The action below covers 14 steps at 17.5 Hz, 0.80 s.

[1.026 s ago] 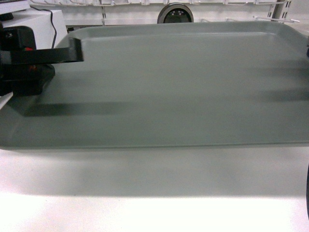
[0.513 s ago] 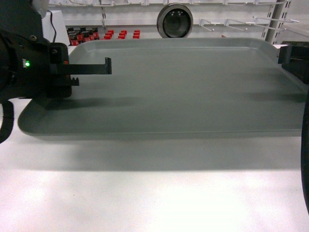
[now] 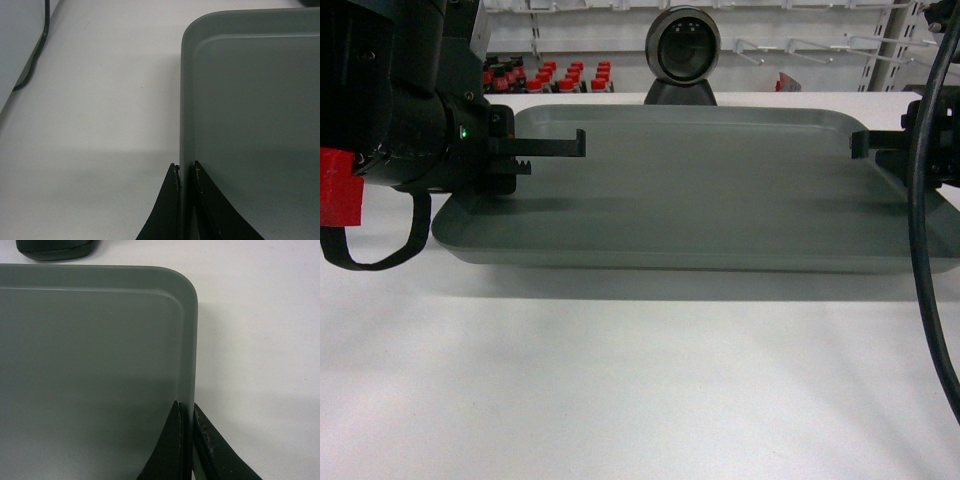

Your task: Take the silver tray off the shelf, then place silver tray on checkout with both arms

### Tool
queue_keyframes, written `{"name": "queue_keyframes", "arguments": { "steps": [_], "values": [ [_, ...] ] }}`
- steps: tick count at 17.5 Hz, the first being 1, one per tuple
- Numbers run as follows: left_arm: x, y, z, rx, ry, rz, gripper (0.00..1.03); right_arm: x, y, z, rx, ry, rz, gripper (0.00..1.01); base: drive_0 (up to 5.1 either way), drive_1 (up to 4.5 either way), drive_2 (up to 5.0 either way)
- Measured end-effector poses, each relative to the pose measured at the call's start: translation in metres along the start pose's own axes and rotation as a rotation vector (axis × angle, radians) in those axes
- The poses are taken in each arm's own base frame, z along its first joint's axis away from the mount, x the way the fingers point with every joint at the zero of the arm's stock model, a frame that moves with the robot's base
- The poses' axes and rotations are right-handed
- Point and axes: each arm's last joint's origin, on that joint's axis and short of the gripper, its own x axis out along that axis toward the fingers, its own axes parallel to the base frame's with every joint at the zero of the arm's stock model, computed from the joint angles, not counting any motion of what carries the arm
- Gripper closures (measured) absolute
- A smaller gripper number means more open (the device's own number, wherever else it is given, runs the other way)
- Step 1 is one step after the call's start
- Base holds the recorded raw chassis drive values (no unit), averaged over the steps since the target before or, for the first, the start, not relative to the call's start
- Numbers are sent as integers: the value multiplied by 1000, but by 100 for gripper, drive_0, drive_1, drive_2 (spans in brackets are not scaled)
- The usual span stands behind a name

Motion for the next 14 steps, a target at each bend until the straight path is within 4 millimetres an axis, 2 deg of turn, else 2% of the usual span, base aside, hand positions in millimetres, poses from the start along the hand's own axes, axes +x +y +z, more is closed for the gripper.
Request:
{"name": "queue_keyframes", "arguments": {
  "steps": [3,5,6,7,10,14],
  "values": [
    [14,-1,-13,22,68,-8,99,5,-1,-7,2,26,-5,98,0,0,0],
    [18,-2,-13,22,77,-16,99,9,-2,-14,-19,63,-28,98,0,0,0],
    [20,-3,-13,38,73,27,75,10,-2,-15,-79,68,-24,83,0,0,0],
    [21,-2,-13,46,71,34,60,11,-2,-15,-112,60,-29,69,0,0,0],
    [21,-1,-13,46,69,37,42,11,-2,-14,-133,51,-28,50,0,0,0],
    [20,-1,-11,40,62,31,14,11,-2,-13,-140,46,-28,21,0,0,0]
  ]
}}
